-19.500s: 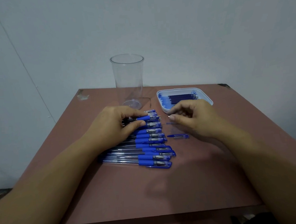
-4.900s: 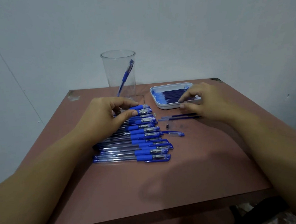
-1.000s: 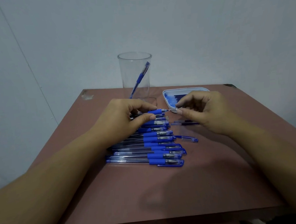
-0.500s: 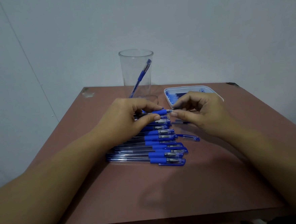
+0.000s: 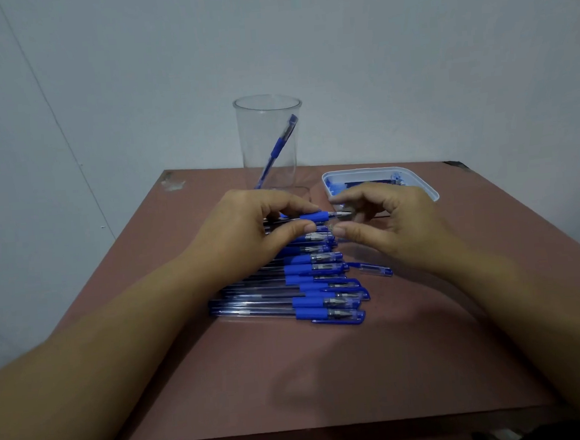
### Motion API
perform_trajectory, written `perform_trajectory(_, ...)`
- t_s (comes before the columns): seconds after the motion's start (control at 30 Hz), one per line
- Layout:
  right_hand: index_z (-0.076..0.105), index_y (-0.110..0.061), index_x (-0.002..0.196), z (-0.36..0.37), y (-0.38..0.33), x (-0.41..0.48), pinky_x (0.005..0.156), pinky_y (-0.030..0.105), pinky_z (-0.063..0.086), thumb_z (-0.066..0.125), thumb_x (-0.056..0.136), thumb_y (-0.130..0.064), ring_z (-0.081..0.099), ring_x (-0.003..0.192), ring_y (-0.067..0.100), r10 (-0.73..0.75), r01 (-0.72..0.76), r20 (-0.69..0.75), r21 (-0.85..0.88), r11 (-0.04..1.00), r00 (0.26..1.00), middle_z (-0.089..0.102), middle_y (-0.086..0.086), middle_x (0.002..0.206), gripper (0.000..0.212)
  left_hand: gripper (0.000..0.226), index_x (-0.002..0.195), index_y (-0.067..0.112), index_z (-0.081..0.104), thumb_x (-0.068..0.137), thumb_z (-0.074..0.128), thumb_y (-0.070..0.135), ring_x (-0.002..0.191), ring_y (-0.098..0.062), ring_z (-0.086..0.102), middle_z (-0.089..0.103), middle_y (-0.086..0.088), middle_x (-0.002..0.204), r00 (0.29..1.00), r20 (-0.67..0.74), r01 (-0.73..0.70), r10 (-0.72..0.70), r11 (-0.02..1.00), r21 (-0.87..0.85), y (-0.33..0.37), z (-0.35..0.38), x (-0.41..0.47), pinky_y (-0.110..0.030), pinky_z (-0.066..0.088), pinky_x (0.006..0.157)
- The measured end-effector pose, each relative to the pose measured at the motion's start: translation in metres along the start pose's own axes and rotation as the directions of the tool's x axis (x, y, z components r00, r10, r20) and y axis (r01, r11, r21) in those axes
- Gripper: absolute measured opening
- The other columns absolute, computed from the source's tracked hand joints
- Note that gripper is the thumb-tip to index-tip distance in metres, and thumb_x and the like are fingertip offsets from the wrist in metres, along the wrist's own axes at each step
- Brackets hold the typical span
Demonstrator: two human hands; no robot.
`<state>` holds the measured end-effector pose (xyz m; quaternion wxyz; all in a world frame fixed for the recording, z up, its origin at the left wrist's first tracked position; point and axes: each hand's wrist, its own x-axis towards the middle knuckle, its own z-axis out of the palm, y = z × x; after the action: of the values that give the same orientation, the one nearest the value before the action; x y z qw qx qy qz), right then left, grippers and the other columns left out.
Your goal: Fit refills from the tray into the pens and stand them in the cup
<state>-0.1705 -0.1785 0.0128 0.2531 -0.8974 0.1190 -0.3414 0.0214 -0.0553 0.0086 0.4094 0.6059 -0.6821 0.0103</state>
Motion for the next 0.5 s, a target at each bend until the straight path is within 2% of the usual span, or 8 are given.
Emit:
perform_trajectory(0.1, 0.057, -0.044, 0.095, -0.0015, 0.0001, 0.0010, 0.072, 0.015, 0.050, 0.077, 0.082, -0.016, 0.063, 0.080, 0.009, -0.069, 0.068, -0.017, -0.069, 0.995, 0.997, 0.065, -0.013, 0.085, 0.036, 0.023, 0.100, 0.050, 0.065, 0.085, 0.072, 0.035, 0.083, 0.000, 0.065, 0.071, 0.024, 0.090, 1.000, -0.003, -0.006, 0.006, 1.000, -0.012, 0.0011, -0.0015, -0.0004, -0.019, 0.053, 0.073)
perform_trajectory(0.17, 0.059, -0.041, 0.092, -0.0018, 0.0023, 0.0017, 0.069, 0.011, 0.047, 0.072, 0.087, -0.020, 0.063, 0.080, 0.005, -0.079, 0.078, -0.006, -0.085, 0.993, 0.997, 0.065, -0.017, 0.084, 0.025, 0.024, 0.100, 0.052, 0.063, 0.085, 0.072, 0.036, 0.084, 0.001, 0.065, 0.071, 0.022, 0.092, 1.000, 0.004, -0.011, 0.011, 1.000, -0.011, 0.0015, -0.0020, -0.0004, -0.019, 0.053, 0.074)
perform_trajectory(0.23, 0.063, -0.039, 0.097, -0.0019, 0.0046, 0.0010, 0.069, 0.009, 0.046, 0.067, 0.089, -0.030, 0.063, 0.082, 0.002, -0.066, 0.066, 0.012, -0.086, 0.994, 0.998, 0.065, -0.019, 0.084, 0.012, 0.024, 0.099, 0.052, 0.062, 0.085, 0.071, 0.036, 0.084, 0.003, 0.064, 0.070, 0.024, 0.091, 1.000, 0.005, -0.017, 0.017, 1.000, -0.010, 0.0019, -0.0017, -0.0003, -0.016, 0.052, 0.074)
perform_trajectory(0.3, 0.062, -0.037, 0.108, -0.0021, 0.0054, -0.0005, 0.073, 0.012, 0.049, 0.071, 0.085, -0.032, 0.064, 0.082, 0.004, -0.057, 0.057, -0.006, -0.071, 0.996, 0.998, 0.065, -0.016, 0.087, 0.025, 0.024, 0.099, 0.052, 0.062, 0.084, 0.072, 0.035, 0.083, 0.005, 0.064, 0.067, 0.028, 0.088, 1.000, 0.002, -0.022, 0.022, 1.000, -0.013, 0.0022, -0.0013, -0.0004, -0.013, 0.050, 0.073)
perform_trajectory(0.37, 0.062, -0.034, 0.106, -0.0028, 0.0044, 0.0000, 0.074, 0.016, 0.051, 0.077, 0.082, -0.024, 0.063, 0.080, 0.008, -0.082, 0.079, -0.036, -0.083, 0.993, 0.996, 0.064, -0.013, 0.086, 0.030, 0.024, 0.099, 0.052, 0.063, 0.085, 0.072, 0.035, 0.082, 0.003, 0.064, 0.068, 0.028, 0.087, 1.000, 0.000, -0.022, 0.022, 1.000, -0.019, 0.0021, -0.0011, -0.0006, -0.014, 0.050, 0.072)
perform_trajectory(0.43, 0.064, -0.031, 0.098, -0.0027, 0.0045, 0.0011, 0.071, 0.015, 0.049, 0.072, 0.085, -0.023, 0.062, 0.079, 0.007, -0.108, 0.105, -0.027, -0.096, 0.990, 0.994, 0.065, -0.015, 0.085, 0.018, 0.026, 0.098, 0.054, 0.061, 0.085, 0.072, 0.035, 0.082, 0.003, 0.064, 0.070, 0.024, 0.089, 1.000, -0.001, -0.026, 0.026, 0.999, -0.021, 0.0021, -0.0014, -0.0007, -0.014, 0.051, 0.072)
perform_trajectory(0.5, 0.065, -0.034, 0.096, -0.0031, 0.0058, 0.0012, 0.070, 0.010, 0.046, 0.066, 0.089, -0.033, 0.062, 0.081, 0.002, -0.106, 0.105, -0.004, -0.099, 0.990, 0.994, 0.064, -0.019, 0.085, 0.008, 0.025, 0.098, 0.053, 0.062, 0.084, 0.072, 0.035, 0.082, 0.005, 0.064, 0.069, 0.025, 0.089, 1.000, -0.002, -0.030, 0.030, 0.999, -0.016, 0.0018, -0.0013, -0.0009, -0.011, 0.049, 0.072)
